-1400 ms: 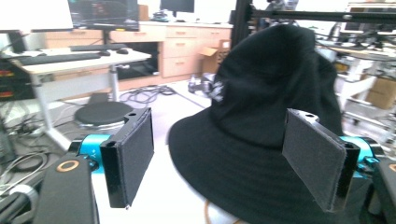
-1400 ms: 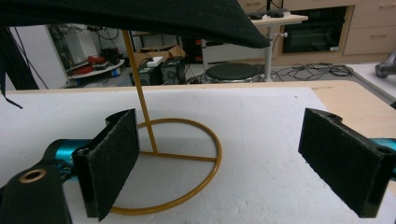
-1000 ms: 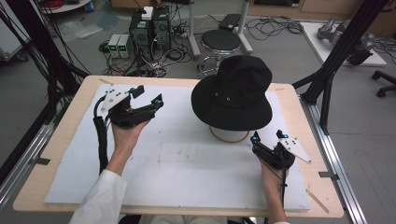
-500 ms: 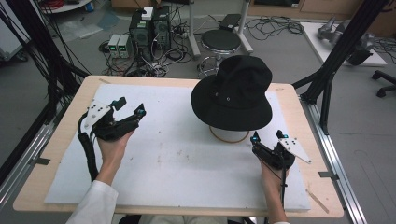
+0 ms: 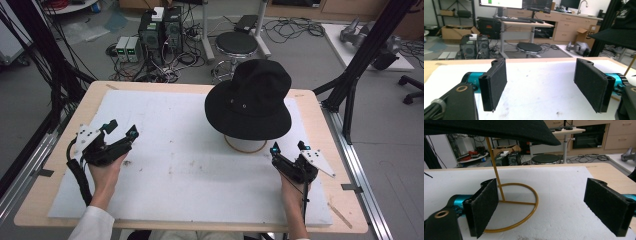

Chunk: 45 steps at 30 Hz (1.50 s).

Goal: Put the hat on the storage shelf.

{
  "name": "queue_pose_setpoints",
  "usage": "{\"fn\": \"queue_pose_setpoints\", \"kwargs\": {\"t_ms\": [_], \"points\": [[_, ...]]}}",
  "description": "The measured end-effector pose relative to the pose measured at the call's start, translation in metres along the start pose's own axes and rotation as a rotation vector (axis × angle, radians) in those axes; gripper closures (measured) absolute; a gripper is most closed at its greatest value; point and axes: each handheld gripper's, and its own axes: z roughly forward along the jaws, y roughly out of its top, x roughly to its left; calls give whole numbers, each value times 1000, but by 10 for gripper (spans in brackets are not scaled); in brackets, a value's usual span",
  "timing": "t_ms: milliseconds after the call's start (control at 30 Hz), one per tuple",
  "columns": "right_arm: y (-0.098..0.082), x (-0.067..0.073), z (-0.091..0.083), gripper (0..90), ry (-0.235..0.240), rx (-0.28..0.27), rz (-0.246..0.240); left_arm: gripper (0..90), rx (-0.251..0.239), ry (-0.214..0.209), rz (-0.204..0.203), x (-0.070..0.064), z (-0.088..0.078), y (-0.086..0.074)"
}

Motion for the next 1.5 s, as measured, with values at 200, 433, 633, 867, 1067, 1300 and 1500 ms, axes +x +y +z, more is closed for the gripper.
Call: {"fn": "queue_pose_setpoints", "kwargs": {"t_ms": [200, 433, 633, 867, 1067, 1300, 1500], "points": [[-1, 0, -1, 117, -1, 5, 0, 295, 9, 19, -5, 11, -12, -14], [-3, 2, -1, 117, 1, 13, -16, 285, 21, 49, -27, 22, -23, -28], [-4, 3, -1, 117, 2, 18, -18, 288, 6, 75, -42, 30, -34, -33], [-4, 2, 0, 116, 5, 17, -22, 288, 17, 111, -25, 38, -46, -40], [-4, 3, 0, 117, 10, 22, -17, 288, -19, 107, -75, 43, -52, -42], [-5, 3, -1, 117, 11, 20, -24, 289, -18, 123, -95, 47, -57, -46], [-5, 4, 1, 117, 15, 27, -23, 293, -27, 96, -130, 51, -58, -48]]}}
